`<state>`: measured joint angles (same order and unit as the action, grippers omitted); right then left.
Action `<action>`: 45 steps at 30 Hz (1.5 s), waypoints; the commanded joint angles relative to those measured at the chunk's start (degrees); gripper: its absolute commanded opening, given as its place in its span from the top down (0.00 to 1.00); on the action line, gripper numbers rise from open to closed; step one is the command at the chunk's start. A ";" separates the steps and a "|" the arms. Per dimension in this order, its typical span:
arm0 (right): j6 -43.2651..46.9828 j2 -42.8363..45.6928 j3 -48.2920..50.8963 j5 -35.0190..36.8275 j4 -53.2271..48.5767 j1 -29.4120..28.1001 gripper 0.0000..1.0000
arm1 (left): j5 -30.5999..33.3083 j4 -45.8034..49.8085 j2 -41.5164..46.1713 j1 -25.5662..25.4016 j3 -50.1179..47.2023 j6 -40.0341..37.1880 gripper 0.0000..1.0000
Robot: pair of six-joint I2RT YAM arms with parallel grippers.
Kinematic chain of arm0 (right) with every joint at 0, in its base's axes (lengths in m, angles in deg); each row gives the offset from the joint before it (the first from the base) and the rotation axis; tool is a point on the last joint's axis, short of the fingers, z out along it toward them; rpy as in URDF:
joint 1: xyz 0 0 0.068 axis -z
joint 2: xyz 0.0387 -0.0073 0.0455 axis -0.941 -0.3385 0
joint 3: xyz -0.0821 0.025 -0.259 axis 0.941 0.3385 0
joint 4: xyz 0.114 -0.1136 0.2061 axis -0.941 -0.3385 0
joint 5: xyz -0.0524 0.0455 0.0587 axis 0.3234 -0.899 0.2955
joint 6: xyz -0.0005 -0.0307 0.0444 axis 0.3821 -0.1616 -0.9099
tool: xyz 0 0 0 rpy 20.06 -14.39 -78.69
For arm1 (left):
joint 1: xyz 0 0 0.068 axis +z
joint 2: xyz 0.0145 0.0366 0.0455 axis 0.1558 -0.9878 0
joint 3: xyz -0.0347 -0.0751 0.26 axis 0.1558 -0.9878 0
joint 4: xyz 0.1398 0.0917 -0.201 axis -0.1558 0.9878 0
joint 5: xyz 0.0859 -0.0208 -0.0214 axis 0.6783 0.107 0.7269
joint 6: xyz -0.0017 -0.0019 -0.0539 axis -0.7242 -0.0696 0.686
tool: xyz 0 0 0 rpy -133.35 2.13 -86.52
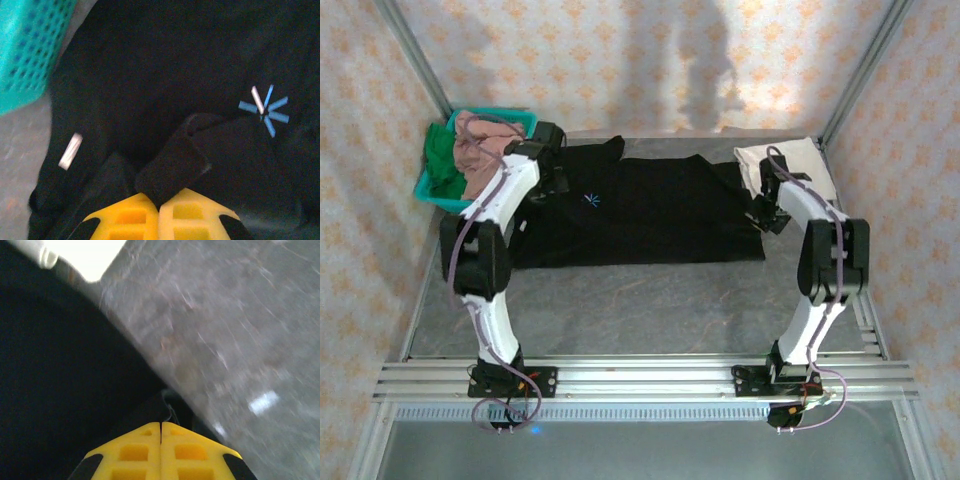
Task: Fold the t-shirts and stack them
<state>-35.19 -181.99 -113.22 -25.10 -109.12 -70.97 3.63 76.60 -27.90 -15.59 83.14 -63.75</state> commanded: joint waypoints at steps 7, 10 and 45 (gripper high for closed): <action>-0.60 26.20 15.66 1.99 -8.92 -3.01 1.00 | 1.23 -0.30 28.07 -0.22 -21.83 0.94 1.00; -2.05 31.64 18.98 1.31 -8.49 -3.16 1.00 | -0.28 -2.33 31.78 -0.31 -26.22 0.89 1.00; 1.32 -5.79 -4.54 12.77 -3.16 0.75 0.95 | 4.66 -1.01 -3.64 -0.29 -0.63 -0.77 0.63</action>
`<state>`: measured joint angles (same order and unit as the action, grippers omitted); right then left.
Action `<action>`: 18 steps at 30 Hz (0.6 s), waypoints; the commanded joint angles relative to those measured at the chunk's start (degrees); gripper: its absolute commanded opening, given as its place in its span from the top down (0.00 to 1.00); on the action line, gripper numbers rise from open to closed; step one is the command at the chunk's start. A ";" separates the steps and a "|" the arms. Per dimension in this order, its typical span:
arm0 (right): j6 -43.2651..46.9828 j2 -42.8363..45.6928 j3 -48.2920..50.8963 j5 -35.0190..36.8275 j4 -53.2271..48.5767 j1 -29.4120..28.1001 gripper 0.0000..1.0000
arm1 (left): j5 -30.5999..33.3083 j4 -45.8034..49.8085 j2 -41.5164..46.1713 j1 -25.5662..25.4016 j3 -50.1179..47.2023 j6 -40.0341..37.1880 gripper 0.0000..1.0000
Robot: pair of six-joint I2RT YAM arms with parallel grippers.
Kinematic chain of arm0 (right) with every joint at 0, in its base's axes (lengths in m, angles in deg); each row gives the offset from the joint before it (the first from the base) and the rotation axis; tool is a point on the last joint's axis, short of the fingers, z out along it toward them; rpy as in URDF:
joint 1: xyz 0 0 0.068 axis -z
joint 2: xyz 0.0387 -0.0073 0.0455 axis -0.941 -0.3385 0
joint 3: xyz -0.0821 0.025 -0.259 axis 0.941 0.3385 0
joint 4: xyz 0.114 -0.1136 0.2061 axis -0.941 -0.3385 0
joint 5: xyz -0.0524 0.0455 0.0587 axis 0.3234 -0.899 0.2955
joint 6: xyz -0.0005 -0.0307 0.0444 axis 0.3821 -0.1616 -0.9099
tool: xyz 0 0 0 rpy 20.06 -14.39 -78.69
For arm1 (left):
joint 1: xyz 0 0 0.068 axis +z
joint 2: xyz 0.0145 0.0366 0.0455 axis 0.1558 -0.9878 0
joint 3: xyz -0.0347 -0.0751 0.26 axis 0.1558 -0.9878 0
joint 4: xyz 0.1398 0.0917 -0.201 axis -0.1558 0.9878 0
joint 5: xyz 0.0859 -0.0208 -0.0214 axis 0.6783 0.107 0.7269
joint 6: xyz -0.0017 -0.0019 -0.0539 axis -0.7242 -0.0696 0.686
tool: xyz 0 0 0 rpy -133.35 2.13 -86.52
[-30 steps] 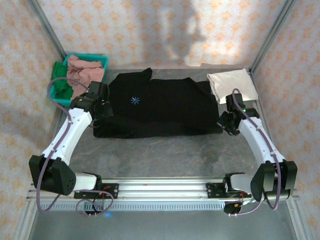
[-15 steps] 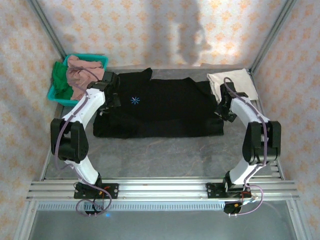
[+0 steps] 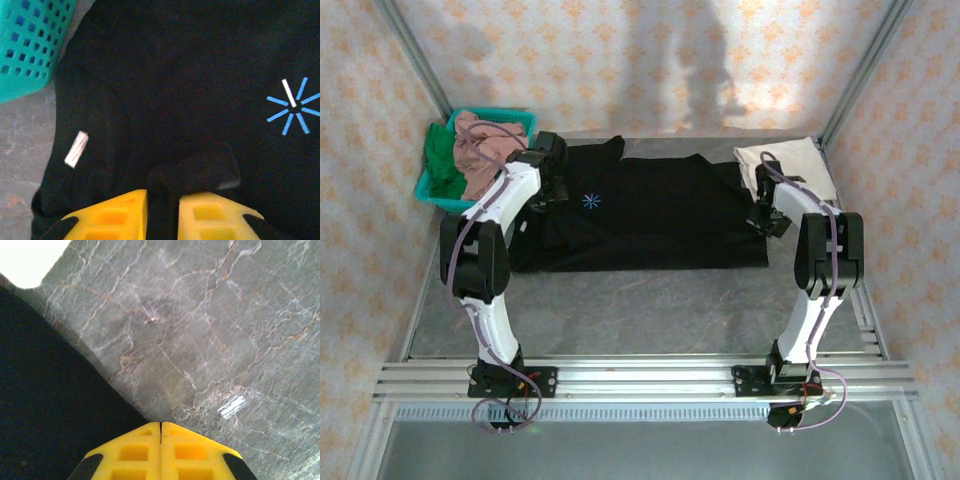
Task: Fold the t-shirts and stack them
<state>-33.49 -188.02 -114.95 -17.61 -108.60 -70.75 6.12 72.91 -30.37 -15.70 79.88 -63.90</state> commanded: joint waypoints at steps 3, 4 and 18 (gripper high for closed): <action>-1.28 3.47 -2.80 9.87 -6.47 -0.43 0.73 | 4.52 4.22 0.15 -0.16 2.69 -0.08 0.39; -1.32 5.34 -1.92 10.83 -6.52 -1.29 0.67 | 5.72 4.66 1.00 -0.12 1.68 0.11 0.34; -5.24 6.98 13.82 -3.56 5.43 -16.93 0.68 | 7.12 -1.99 19.05 1.96 -32.44 15.10 0.31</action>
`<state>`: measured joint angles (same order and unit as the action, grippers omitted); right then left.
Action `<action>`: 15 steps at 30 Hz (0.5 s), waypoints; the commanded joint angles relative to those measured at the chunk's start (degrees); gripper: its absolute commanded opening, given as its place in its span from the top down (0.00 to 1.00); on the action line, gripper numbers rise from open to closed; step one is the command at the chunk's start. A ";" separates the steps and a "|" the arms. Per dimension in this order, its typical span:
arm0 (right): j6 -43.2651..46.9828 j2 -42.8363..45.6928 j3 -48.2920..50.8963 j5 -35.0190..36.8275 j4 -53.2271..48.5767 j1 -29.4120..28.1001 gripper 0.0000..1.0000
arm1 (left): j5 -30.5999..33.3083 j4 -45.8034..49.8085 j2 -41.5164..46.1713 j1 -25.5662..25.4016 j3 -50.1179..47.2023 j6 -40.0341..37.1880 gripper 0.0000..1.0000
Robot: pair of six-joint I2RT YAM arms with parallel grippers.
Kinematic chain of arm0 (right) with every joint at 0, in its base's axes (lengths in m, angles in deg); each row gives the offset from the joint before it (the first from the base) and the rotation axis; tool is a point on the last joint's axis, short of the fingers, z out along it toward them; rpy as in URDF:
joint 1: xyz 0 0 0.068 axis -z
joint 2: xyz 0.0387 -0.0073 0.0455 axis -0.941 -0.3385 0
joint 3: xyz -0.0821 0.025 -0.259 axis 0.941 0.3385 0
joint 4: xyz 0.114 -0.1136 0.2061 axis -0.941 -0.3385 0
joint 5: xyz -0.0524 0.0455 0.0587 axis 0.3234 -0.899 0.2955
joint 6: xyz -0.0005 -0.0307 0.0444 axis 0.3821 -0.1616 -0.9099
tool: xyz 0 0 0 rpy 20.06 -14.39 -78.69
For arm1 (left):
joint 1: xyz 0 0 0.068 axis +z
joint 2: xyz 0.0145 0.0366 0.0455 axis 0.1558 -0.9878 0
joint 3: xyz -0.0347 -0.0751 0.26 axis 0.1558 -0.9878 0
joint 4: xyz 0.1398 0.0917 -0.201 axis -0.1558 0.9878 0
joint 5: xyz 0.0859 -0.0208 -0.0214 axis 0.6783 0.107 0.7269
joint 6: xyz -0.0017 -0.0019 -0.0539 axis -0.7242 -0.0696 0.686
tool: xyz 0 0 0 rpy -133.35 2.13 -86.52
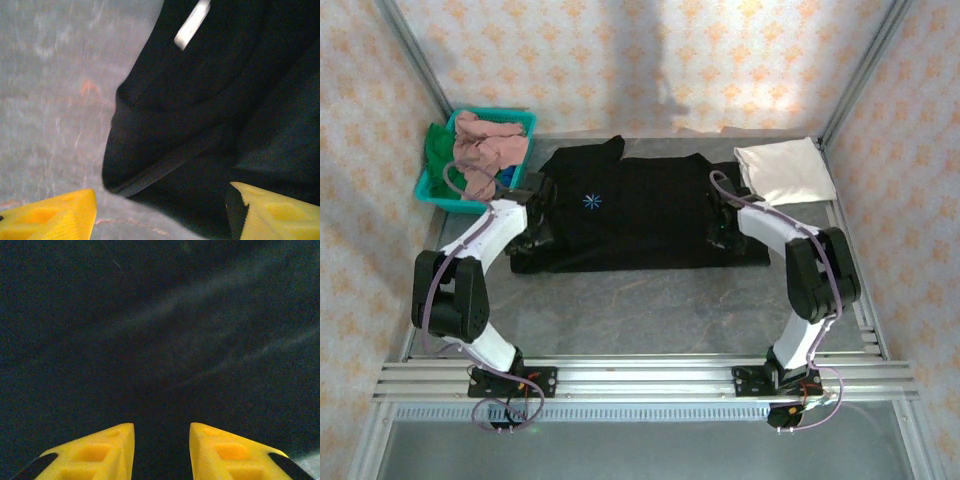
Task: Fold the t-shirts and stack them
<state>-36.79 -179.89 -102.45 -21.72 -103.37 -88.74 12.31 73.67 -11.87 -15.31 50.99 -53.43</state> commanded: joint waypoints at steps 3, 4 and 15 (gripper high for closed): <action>-1.87 -1.60 2.31 1.29 -1.05 1.66 0.70 | 0.12 -4.95 -0.65 3.60 -5.65 4.51 0.33; -1.87 -1.62 2.84 0.96 -1.19 2.46 0.70 | -0.23 -5.08 -1.27 4.36 -5.67 4.43 0.36; -1.58 1.29 7.18 -4.55 0.28 7.89 0.71 | -3.71 -8.62 -2.55 9.04 -8.64 2.36 0.68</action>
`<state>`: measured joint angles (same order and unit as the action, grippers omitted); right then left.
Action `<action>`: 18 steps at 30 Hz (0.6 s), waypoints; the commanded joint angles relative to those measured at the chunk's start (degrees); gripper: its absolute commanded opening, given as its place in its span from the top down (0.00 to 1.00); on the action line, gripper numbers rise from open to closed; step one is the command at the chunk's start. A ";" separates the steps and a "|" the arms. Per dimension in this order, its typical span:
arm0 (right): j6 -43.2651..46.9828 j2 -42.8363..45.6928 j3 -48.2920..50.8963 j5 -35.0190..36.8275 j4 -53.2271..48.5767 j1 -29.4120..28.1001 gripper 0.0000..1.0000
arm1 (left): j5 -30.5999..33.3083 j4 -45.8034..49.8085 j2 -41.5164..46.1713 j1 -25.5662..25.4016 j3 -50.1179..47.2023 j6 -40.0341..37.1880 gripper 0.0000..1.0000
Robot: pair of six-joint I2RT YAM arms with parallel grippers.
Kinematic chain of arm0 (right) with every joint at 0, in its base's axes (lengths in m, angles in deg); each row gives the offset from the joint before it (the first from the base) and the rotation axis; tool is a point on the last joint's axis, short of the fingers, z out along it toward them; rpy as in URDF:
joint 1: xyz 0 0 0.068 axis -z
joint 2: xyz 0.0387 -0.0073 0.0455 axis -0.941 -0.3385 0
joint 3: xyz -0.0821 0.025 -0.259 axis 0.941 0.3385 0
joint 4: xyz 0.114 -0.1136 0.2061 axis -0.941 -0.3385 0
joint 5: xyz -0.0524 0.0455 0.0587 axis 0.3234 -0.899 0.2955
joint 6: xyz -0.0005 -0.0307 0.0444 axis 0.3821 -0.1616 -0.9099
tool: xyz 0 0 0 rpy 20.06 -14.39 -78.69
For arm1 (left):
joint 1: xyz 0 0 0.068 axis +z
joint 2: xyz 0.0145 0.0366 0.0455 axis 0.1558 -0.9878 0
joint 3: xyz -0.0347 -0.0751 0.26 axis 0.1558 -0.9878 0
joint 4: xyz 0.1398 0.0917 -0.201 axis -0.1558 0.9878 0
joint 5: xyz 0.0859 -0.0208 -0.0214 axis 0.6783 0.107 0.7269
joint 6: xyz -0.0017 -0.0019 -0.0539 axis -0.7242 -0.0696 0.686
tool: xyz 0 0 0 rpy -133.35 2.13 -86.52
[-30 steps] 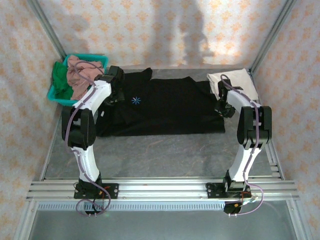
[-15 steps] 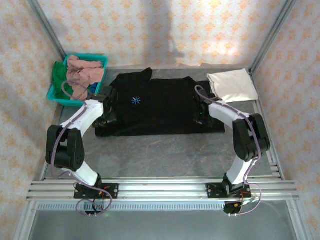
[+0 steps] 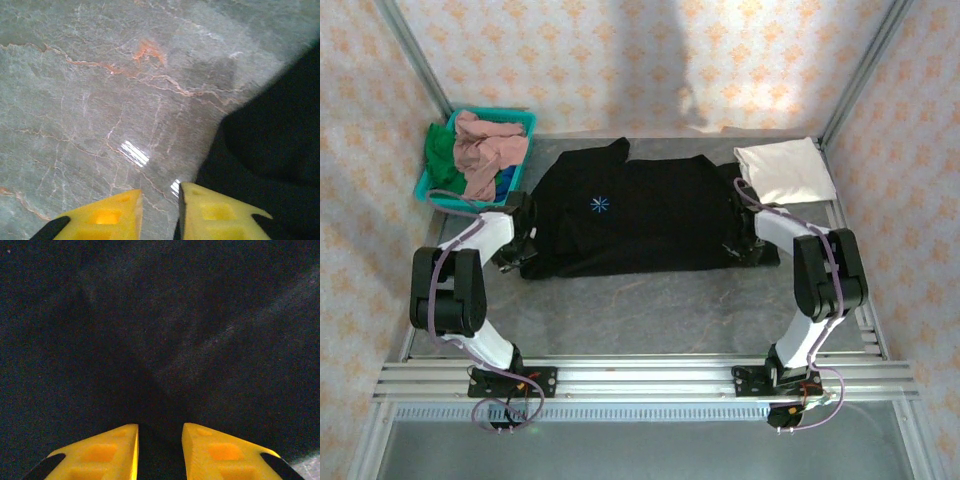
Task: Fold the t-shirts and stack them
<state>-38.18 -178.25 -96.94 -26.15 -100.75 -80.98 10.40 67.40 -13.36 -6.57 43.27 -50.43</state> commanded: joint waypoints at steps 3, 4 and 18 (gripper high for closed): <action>0.37 -1.06 0.74 -1.61 -2.59 0.14 0.72 | -7.86 -6.09 2.11 -0.40 -3.00 -0.16 0.51; 0.51 -1.09 0.56 -1.62 -2.64 0.14 0.72 | -9.15 -8.04 4.24 -1.49 -4.23 -0.38 0.47; 1.75 -1.11 -0.86 1.43 -6.40 0.72 0.74 | 1.44 -1.70 -1.55 -6.95 -3.36 2.22 0.50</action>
<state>-37.09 -178.49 -97.57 -26.55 -102.15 -80.85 7.06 62.40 -13.84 -14.98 38.97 -49.08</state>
